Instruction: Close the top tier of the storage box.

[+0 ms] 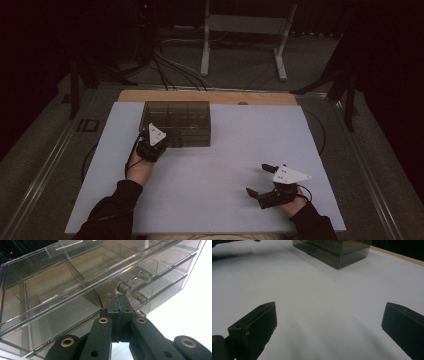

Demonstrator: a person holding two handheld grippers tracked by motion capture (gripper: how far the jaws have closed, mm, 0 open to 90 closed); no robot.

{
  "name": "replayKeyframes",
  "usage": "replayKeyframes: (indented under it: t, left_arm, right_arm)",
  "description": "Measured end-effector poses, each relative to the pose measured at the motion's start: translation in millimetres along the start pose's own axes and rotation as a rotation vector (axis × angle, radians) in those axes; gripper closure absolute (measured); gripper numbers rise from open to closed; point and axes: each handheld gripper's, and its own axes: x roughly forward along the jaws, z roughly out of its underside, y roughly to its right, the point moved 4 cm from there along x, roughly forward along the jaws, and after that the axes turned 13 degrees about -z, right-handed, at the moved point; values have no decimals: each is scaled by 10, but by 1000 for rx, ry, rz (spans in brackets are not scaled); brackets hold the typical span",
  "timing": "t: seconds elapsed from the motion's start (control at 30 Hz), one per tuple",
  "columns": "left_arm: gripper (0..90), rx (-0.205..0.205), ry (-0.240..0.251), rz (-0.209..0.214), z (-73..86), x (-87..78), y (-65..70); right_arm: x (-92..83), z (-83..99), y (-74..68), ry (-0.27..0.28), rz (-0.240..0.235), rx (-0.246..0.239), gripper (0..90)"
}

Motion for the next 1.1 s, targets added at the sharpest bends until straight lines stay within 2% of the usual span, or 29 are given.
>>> replayKeyframes:
  t: [0.23, 0.5, 0.7, 0.87, 0.97, 1.03, 1.1]
  left_arm:
    - [891, -29, -1, -5, -31, -69, -38]
    - [883, -36, -16, -2, -47, -113, -3]
    - [785, -29, -25, 6, -57, -156, 40]
    - [738, -50, -23, 24, -83, -201, 38]
    - [631, -58, -26, 14, -103, -227, 26]
    - [589, -55, -27, 27, -117, -244, 31]
    - [584, -53, -30, 31, -120, -250, 33]
  right_arm:
    - [-2, 1, 1, -1, -1, 1, 0]
    - [-6, -2, 2, 0, -1, 0, 0]
    - [-7, -4, 2, 2, -1, -1, 0]
    - [-5, -4, 2, 1, -1, 0, 0]
    - [-4, -4, 1, 2, -1, 0, 0]
    - [-3, -2, 4, 2, 0, 0, 0]
    - [-2, -2, 5, 1, 0, 0, 0]
